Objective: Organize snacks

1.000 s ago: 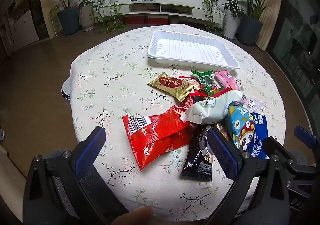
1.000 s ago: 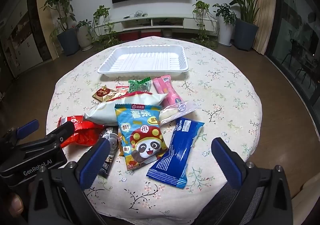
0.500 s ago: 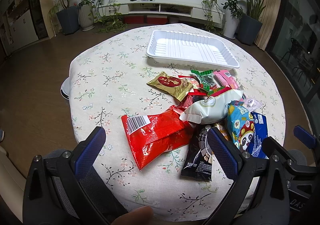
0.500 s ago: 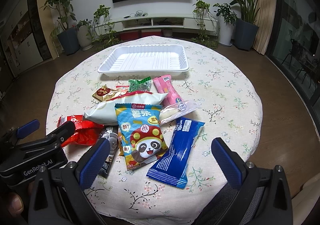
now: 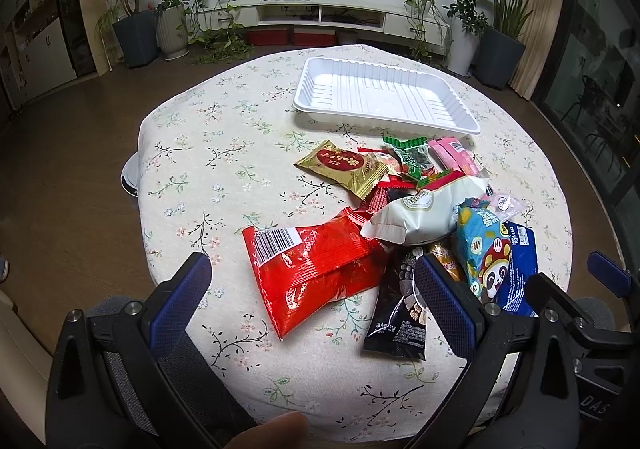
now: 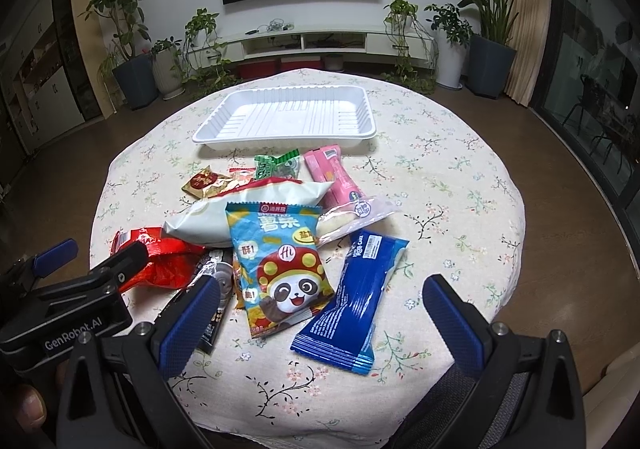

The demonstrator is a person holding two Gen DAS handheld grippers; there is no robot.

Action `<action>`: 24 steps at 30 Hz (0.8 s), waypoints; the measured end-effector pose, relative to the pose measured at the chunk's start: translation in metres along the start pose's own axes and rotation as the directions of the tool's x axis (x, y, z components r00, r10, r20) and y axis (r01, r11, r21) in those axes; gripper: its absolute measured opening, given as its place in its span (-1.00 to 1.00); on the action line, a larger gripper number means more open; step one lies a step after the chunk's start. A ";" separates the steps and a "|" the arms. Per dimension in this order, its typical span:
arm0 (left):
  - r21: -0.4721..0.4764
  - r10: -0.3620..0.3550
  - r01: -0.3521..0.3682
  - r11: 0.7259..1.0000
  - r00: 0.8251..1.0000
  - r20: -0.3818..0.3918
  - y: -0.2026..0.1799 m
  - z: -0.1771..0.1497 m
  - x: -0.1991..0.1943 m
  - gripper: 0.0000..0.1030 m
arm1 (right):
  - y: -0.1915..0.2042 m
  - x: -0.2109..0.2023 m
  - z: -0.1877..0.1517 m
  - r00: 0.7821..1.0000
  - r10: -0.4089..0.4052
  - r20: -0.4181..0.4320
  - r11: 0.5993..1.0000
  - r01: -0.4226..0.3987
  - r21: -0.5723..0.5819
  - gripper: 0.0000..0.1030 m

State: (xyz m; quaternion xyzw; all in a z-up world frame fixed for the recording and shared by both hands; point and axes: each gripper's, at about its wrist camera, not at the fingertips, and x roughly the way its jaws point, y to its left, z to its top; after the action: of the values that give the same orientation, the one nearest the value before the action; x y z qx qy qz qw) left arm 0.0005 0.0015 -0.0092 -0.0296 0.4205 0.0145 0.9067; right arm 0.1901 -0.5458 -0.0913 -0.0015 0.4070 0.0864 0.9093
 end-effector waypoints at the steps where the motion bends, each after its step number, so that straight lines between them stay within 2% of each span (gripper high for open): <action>1: -0.001 0.000 0.000 1.000 1.000 0.000 0.001 0.000 0.000 0.99 | 0.000 0.000 0.000 1.000 -0.001 -0.001 1.000 0.001 -0.001 1.00; 20: -0.006 -0.004 0.004 1.000 1.000 0.007 0.004 0.000 0.000 0.99 | 0.001 0.000 0.000 1.000 -0.004 -0.007 1.000 0.003 -0.007 1.00; 22: -0.011 -0.032 0.033 0.999 0.999 0.015 0.007 0.002 0.000 0.99 | 0.000 0.000 0.000 1.000 0.001 -0.002 1.000 -0.001 -0.005 1.00; 24: 0.000 -0.104 0.104 0.995 0.994 0.034 0.013 0.005 -0.002 0.99 | -0.002 -0.003 0.000 1.000 0.010 0.008 1.000 -0.010 -0.001 1.00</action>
State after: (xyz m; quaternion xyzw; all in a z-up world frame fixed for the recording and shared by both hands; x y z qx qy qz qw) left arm 0.0025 0.0143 -0.0048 -0.0519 0.4029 -0.0320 0.9132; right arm 0.1883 -0.5485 -0.0891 0.0005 0.4033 0.0911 0.9105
